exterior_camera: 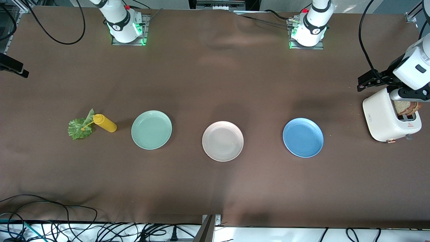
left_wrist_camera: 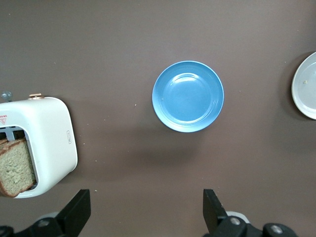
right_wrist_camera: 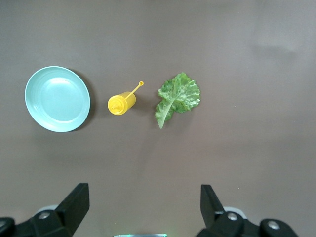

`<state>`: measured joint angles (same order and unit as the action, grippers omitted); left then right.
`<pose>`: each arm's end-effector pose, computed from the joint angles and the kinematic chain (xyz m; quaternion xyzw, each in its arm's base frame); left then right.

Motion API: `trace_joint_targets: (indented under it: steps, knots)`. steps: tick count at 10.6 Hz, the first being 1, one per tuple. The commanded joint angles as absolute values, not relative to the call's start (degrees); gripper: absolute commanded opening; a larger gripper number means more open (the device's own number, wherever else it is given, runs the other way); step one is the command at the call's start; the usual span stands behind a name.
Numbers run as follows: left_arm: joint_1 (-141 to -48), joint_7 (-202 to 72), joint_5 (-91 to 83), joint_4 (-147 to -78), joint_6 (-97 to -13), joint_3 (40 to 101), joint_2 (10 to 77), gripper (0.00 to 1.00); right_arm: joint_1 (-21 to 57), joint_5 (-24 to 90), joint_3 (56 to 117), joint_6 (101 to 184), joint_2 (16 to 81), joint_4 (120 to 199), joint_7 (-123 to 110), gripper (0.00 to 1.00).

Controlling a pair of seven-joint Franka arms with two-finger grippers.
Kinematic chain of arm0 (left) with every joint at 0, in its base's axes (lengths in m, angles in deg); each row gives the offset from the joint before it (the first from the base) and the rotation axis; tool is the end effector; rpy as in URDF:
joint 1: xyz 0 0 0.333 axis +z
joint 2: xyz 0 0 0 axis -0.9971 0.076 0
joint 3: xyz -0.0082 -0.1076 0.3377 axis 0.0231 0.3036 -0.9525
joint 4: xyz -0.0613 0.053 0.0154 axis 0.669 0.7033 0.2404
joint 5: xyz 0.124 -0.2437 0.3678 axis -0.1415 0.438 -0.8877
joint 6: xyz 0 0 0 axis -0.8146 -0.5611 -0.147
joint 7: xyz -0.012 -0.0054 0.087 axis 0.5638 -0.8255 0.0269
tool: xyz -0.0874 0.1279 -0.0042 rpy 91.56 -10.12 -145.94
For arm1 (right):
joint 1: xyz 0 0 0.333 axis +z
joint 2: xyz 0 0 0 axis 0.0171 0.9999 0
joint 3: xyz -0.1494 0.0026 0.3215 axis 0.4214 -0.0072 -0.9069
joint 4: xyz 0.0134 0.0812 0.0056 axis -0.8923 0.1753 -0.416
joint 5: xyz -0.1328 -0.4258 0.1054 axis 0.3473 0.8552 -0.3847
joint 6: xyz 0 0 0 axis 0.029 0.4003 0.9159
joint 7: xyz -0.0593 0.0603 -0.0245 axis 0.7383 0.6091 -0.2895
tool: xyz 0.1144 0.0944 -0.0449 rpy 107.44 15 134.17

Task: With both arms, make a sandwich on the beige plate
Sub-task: 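Lower the left gripper toward the bread slice in the toaster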

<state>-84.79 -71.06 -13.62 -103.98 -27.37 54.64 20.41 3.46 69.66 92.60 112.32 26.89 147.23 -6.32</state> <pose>0.6305 -0.0154 0.5739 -0.9992 0.0114 0.0370 0.0063 0.6139 -0.0968 0.6195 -0.9989 0.0364 0.0291 0.0059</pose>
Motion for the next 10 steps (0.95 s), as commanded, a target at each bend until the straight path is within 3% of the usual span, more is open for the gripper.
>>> trace_joint_targets:
  steps: [1,10]
  knots:
    - [-84.32,-72.39,-11.80,-103.46,-26.76,54.44,20.45,1.00,3.53,68.74,92.49,113.58,26.95,146.07,-6.82,1.00]
    - [-84.32,-72.39,-11.80,-103.81,-26.76,54.35,20.71,1.00,3.62,68.83,91.34,112.98,25.89,146.07,-6.55,1.00]
